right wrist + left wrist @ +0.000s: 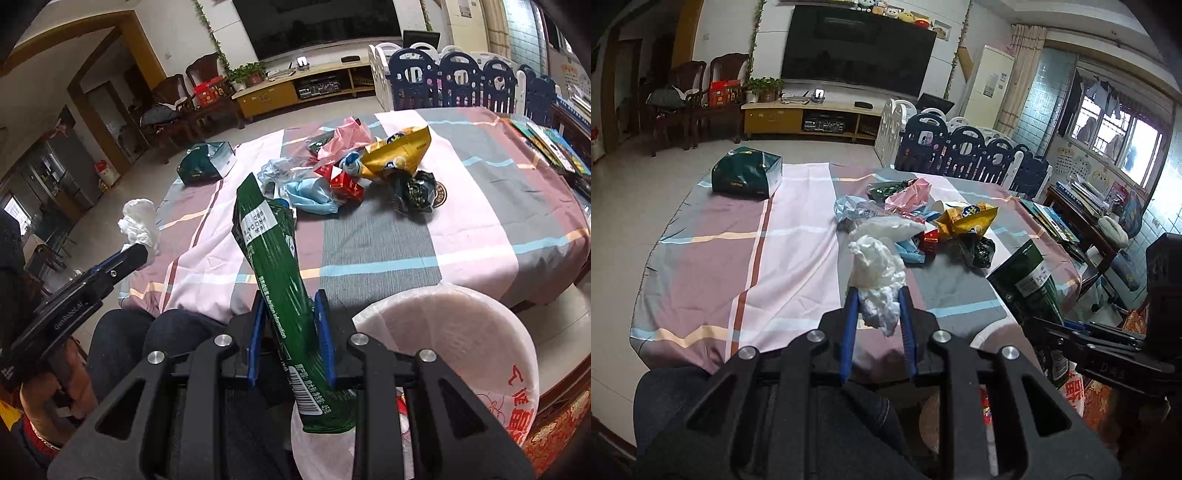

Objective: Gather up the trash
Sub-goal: 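Carry the green wrapper and white tissue over the wastebasket and release both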

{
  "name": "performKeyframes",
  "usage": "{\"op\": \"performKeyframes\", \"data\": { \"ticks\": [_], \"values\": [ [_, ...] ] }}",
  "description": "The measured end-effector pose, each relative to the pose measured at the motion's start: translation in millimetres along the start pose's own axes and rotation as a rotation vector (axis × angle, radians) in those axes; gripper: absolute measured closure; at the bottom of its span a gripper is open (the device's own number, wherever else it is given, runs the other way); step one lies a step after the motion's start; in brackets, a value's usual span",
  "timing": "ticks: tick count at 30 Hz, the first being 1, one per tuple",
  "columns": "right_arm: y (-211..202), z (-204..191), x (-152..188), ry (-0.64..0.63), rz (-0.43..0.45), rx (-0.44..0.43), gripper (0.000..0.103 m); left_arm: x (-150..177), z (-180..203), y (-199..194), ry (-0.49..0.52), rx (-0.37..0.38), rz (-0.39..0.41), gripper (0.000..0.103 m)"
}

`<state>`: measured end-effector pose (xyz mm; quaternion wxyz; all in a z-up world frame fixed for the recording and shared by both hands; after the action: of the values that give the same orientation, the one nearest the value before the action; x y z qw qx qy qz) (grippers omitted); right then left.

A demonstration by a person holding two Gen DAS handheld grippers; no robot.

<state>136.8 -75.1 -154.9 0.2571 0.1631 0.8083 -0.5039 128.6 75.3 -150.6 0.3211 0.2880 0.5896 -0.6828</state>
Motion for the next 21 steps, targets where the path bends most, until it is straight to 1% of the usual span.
{"op": "performKeyframes", "data": {
  "ticks": [4, 7, 8, 12, 14, 16, 19, 21],
  "values": [
    [-14.2, 3.1, -4.4, -0.011, 0.027, 0.025, 0.076, -0.2, 3.7, -6.6, -0.001, 0.012, -0.003, 0.080],
    [-26.6, 19.6, -3.6, -0.006, 0.036, 0.066, 0.076, 1.6, 11.0, -10.6, -0.010, 0.049, -0.017, 0.080],
    [-27.8, 25.9, -1.4, -0.001, 0.032, 0.080, 0.076, 1.6, 16.1, -12.5, 0.003, 0.056, -0.015, 0.080],
    [-29.0, 66.8, 19.4, 0.059, -0.019, 0.161, 0.076, 5.3, 37.9, -15.5, 0.067, 0.070, -0.014, 0.080],
    [-26.0, 86.8, 32.7, 0.084, -0.050, 0.211, 0.076, 10.3, 52.2, -13.3, 0.105, 0.084, -0.028, 0.079],
    [-20.3, 103.5, 46.4, 0.116, -0.091, 0.242, 0.076, 15.9, 67.3, -11.6, 0.142, 0.098, -0.046, 0.079],
    [-12.7, 121.9, 62.6, 0.160, -0.127, 0.273, 0.076, 22.6, 85.8, -9.2, 0.204, 0.115, -0.062, 0.079],
    [-7.3, 133.0, 75.0, 0.202, -0.147, 0.273, 0.076, 25.2, 94.9, -9.8, 0.231, 0.121, -0.066, 0.079]
  ]
}}
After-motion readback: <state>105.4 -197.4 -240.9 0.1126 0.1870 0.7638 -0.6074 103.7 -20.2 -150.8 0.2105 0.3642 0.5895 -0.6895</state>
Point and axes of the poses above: each gripper's, at about its wrist camera, not at the fingertips, and y roughly the way its jaws point, z to its right, x to its underside, the point moved 8 cm from there along y, roughly the way its jaws point, and after that the axes turned 5 degrees about y, right-handed, at the moved point
